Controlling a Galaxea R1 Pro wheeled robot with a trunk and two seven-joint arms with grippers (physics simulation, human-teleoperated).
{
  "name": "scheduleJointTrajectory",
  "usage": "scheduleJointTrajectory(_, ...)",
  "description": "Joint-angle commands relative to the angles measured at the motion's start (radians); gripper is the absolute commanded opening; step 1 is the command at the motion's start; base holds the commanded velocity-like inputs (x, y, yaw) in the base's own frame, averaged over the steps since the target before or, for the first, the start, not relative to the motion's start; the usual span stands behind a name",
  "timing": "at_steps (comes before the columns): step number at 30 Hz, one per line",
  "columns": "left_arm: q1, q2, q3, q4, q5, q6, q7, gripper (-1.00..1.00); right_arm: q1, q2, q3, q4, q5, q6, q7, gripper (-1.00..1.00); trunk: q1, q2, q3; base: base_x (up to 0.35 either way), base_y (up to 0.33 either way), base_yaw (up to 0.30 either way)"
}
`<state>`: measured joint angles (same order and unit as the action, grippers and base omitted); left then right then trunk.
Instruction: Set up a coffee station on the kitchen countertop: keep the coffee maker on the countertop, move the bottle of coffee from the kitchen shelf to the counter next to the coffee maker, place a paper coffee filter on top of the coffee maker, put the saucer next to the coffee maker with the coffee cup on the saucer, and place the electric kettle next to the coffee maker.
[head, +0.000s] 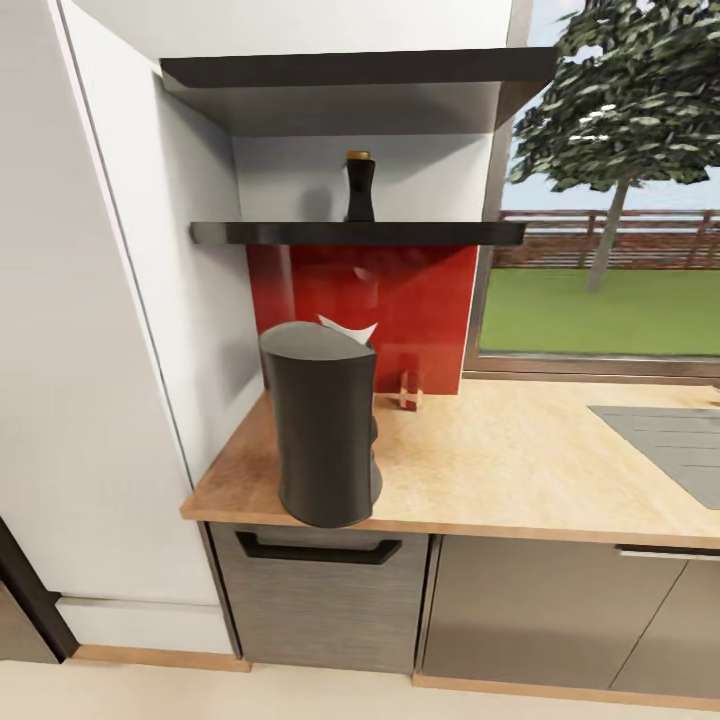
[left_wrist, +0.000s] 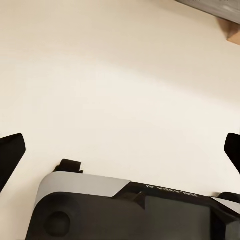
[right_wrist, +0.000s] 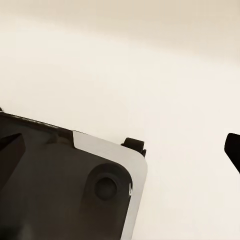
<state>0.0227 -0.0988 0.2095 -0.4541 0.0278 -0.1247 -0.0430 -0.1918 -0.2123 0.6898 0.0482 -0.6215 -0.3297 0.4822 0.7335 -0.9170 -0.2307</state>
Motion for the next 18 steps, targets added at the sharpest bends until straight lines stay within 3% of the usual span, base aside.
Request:
scheduleJointTrajectory(1,0.000,-0.001,0.005,-0.001,0.003,-0.001,-0.005,1.00,-0.001,0.001,0.008,0.004,-0.011,-0.005,0.007,1.00,0.000,-0.001,-0.001,0.000,0.062,0.000)
scheduleJointTrajectory(12,0.000,-0.002,-0.008,-0.013,0.003,-0.001,-0.006,1.00,-0.001,0.001,0.009,0.004,-0.011,-0.005,0.007,1.00,0.000,-0.001,-0.001,-0.041,0.047,0.000)
scheduleJointTrajectory(17,0.000,-0.053,-0.024,-0.082,0.004,0.006,-0.018,1.00,-0.001,-0.001,0.008,0.004,-0.011,-0.005,0.005,1.00,0.000,-0.001,-0.001,0.000,0.000,0.000)
scheduleJointTrajectory(18,0.000,-0.070,-0.044,-0.119,0.003,0.010,-0.022,1.00,-0.001,-0.001,0.009,0.004,-0.011,-0.005,0.004,1.00,0.000,-0.001,-0.001,0.000,0.000,0.000)
